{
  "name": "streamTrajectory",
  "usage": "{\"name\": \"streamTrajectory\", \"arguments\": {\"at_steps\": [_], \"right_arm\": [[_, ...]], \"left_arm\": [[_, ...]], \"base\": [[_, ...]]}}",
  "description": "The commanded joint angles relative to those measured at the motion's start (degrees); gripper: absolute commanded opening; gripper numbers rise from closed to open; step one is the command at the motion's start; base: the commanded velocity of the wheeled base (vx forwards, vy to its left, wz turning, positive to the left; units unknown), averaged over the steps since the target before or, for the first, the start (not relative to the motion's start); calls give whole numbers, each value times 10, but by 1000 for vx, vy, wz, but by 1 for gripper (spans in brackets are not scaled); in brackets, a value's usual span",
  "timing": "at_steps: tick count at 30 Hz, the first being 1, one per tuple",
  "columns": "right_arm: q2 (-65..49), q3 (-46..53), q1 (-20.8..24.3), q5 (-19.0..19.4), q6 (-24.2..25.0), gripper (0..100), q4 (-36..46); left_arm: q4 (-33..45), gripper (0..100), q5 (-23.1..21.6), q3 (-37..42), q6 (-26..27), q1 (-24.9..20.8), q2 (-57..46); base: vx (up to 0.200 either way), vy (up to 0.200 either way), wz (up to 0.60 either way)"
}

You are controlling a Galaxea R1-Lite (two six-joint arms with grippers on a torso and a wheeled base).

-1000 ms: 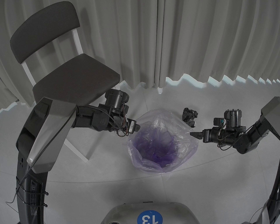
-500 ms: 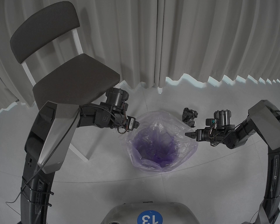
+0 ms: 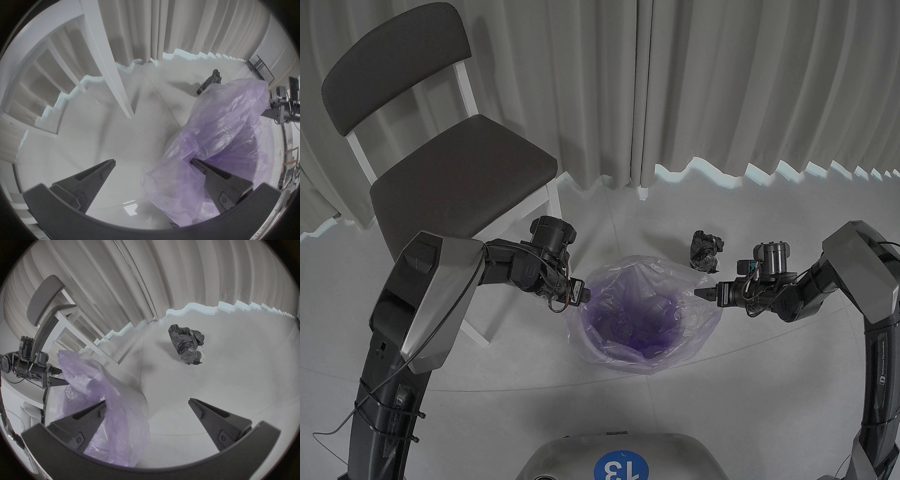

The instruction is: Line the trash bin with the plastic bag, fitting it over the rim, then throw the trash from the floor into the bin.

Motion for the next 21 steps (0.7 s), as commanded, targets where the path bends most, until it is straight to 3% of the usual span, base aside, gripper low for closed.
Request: {"name": "streamTrajectory", "arguments": {"at_steps": [1,14,21], "right_arm": [[-2,5,-6,1,2,100,-3],[-4,-8,-12,1,1,100,-1],[23,-89,-23,1,0,100,40]], "left_arm": [[10,100,-18,0,-11,1,-34],[19,100,-27,0,-5,0,-36],[22,100,-27,0,22,10,-13]], "base": [[0,0,0],[0,0,0],[0,0,0]]}}
